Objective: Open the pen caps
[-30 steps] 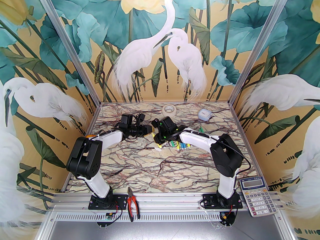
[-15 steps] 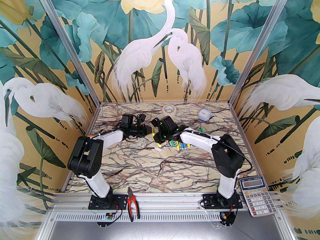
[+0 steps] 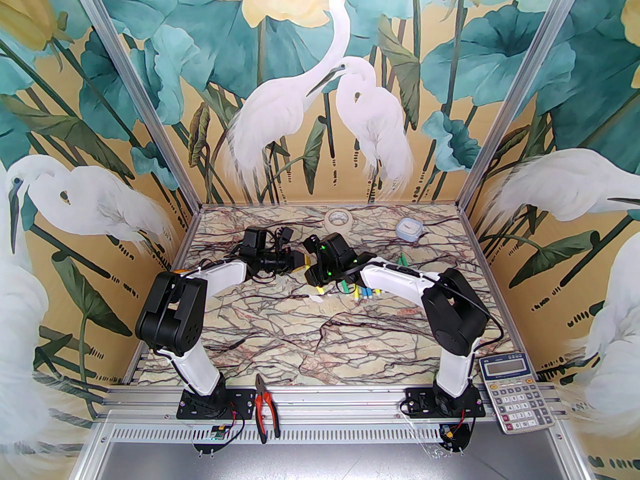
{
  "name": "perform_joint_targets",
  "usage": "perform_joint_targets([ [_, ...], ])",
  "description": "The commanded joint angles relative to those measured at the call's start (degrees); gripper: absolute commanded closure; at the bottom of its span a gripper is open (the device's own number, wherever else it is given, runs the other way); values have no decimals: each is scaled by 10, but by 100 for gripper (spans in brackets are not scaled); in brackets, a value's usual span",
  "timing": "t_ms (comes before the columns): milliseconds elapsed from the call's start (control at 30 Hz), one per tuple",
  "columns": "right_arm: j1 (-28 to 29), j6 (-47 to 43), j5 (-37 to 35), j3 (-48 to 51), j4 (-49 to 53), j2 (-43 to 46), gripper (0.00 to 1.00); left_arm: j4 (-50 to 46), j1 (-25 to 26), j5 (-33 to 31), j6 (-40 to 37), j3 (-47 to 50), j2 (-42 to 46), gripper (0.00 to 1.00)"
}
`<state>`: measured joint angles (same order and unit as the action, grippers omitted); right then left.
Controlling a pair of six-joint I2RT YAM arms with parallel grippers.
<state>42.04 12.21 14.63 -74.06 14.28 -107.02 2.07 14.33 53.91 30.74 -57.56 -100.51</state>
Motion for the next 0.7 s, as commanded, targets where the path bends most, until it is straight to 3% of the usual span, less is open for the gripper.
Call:
perform_joint_targets([
  [0, 1, 4, -1, 4, -10, -1, 73, 51, 4, 34, 28, 5, 11, 88],
  [133, 1, 3, -2, 6, -11, 0, 76, 68, 3, 39, 41, 6, 9, 89],
  [400, 1, -5, -3, 14, 0, 5, 97, 25, -1, 8, 19, -4, 12, 93],
  [667, 1, -19, -16, 53, 14, 23, 100, -1, -32, -20, 22, -10, 17, 100],
])
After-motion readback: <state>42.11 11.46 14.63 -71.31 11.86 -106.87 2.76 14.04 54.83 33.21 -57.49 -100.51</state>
